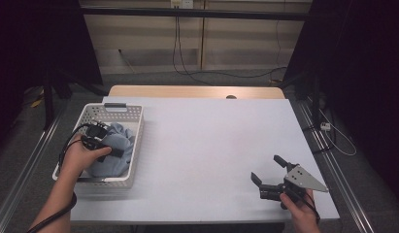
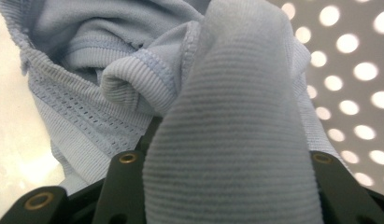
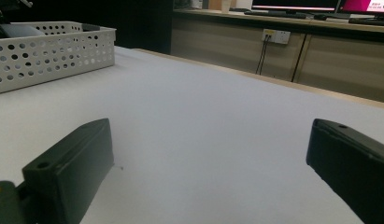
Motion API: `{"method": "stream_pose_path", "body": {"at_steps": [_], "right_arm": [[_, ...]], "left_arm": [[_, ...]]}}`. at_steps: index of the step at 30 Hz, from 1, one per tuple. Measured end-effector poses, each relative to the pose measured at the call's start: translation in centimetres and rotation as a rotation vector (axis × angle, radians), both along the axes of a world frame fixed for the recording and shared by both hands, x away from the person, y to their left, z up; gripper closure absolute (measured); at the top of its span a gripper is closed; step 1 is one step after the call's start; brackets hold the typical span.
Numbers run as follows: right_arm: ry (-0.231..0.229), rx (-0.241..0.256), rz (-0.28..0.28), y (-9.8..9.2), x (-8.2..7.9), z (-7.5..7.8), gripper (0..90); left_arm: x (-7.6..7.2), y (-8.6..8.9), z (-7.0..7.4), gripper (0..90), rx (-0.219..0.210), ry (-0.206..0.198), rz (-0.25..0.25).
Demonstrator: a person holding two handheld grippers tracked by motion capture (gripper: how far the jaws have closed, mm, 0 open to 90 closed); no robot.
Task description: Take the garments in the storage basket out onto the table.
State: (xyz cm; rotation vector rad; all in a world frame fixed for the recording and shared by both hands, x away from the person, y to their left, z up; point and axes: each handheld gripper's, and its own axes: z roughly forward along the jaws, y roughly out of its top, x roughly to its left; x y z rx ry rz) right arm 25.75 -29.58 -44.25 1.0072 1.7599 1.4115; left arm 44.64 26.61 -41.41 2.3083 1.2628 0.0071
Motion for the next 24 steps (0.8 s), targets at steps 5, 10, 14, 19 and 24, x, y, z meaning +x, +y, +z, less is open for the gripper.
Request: {"method": "stream_pose_path", "body": {"at_steps": [5, 10, 14, 19, 24], "right_arm": [[0.0, 0.003, -0.002, 0.0, 0.0, 0.0, 0.1], [-0.001, 0.003, 0.0, 0.0, 0.0, 0.0, 0.1], [-0.004, 0.001, -0.002, 0.0, -0.1, 0.1, 0.1], [-0.004, 0.004, -0.006, -0.1, -0.1, 0.1, 0.1], [-0.006, -0.002, -0.006, -0.1, -0.1, 0.1, 0.2]], "left_arm": [[0.3, 0.3, 1.5, 53.6, -0.008, -0.005, 0.006], [0.7, 0.2, 3.5, 53.5, -0.01, -0.019, 0.024], [1.2, 0.0, 5.1, 53.4, -0.014, -0.03, 0.03], [1.7, -0.3, 6.9, 53.4, -0.016, -0.028, 0.028], [2.0, -0.4, 8.4, 53.3, -0.02, -0.027, 0.03]]}}
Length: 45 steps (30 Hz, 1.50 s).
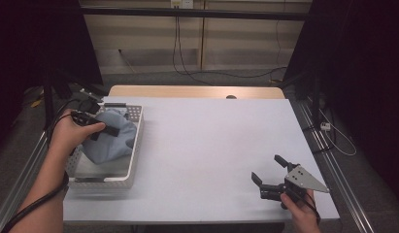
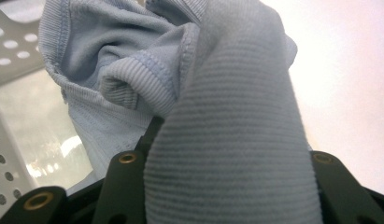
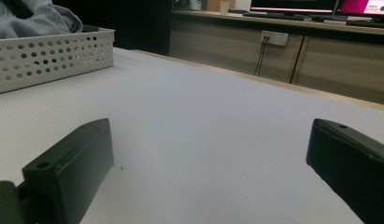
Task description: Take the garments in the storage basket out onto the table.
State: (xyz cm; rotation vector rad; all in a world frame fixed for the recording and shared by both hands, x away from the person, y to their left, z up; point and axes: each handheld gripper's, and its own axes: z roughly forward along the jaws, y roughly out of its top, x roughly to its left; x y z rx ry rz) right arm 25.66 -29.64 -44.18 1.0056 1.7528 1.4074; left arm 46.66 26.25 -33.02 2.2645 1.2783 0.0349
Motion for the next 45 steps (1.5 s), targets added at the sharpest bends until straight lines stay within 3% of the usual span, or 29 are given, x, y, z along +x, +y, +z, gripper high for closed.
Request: {"method": "stream_pose_path", "body": {"at_steps": [9, 18, 25, 45], "right_arm": [[0.0, 0.003, -0.002, 0.0, 0.0, 0.0, 0.1], [0.003, 0.005, 0.001, 0.0, 0.0, 0.0, 0.2], [0.004, 0.006, 0.004, 0.0, 0.0, 0.0, 0.3], [0.004, 0.005, 0.013, 0.0, 0.0, 0.0, 0.3]], "left_arm": [[0.9, -0.1, 2.7, 53.1, -0.012, 0.005, 0.021], [1.2, -1.3, 4.9, 53.0, 0.009, -0.001, -0.009], [1.3, -2.4, 6.0, 52.9, 0.007, -0.027, -0.031], [1.6, -5.2, 8.7, 52.5, -0.024, -0.048, -0.077]]}}
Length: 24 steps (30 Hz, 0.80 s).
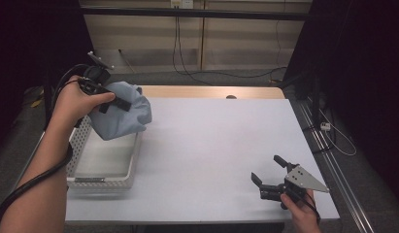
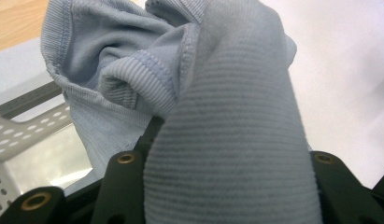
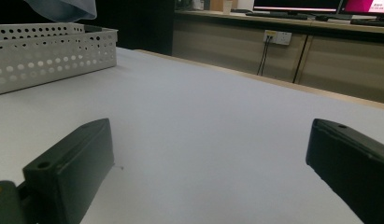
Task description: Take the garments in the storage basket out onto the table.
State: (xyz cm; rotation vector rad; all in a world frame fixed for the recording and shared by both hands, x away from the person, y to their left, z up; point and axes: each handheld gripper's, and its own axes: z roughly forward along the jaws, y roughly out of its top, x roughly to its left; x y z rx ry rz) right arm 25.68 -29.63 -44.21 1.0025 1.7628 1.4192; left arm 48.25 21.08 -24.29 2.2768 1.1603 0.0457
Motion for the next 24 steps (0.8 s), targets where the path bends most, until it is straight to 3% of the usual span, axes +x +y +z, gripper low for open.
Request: {"method": "stream_pose_path", "body": {"at_steps": [24], "right_arm": [[0.006, 0.004, 0.009, -0.1, -0.1, 0.1, 0.4]], "left_arm": [[0.0, -4.4, 0.0, 51.8, -0.007, 0.003, -0.091]]}}
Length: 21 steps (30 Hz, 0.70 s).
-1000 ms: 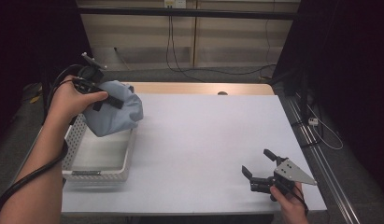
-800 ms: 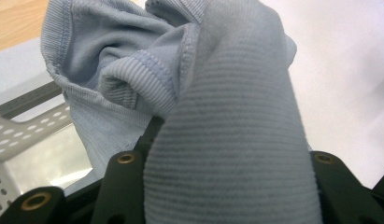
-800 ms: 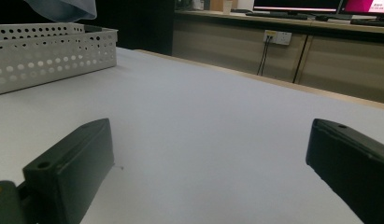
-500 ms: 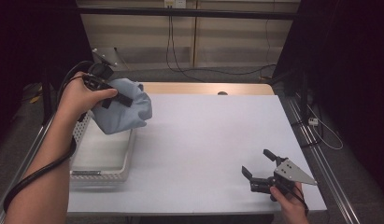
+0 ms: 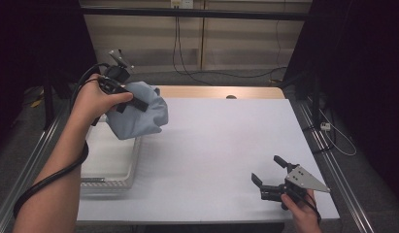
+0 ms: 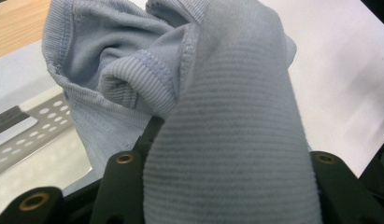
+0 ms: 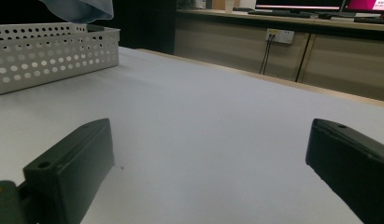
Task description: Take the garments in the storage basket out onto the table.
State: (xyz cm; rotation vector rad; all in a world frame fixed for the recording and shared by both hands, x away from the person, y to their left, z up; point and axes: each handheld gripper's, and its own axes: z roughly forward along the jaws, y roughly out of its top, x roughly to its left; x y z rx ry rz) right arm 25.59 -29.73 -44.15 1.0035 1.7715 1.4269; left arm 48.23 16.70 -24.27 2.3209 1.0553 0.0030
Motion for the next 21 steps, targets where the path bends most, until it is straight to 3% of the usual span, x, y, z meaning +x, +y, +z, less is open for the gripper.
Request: {"method": "stream_pose_path", "body": {"at_steps": [21], "right_arm": [[0.009, 0.007, 0.007, 0.0, 0.0, 0.0, 0.5]], "left_arm": [[0.0, -4.1, -0.8, 51.2, 0.0, -0.013, -0.077]]}}
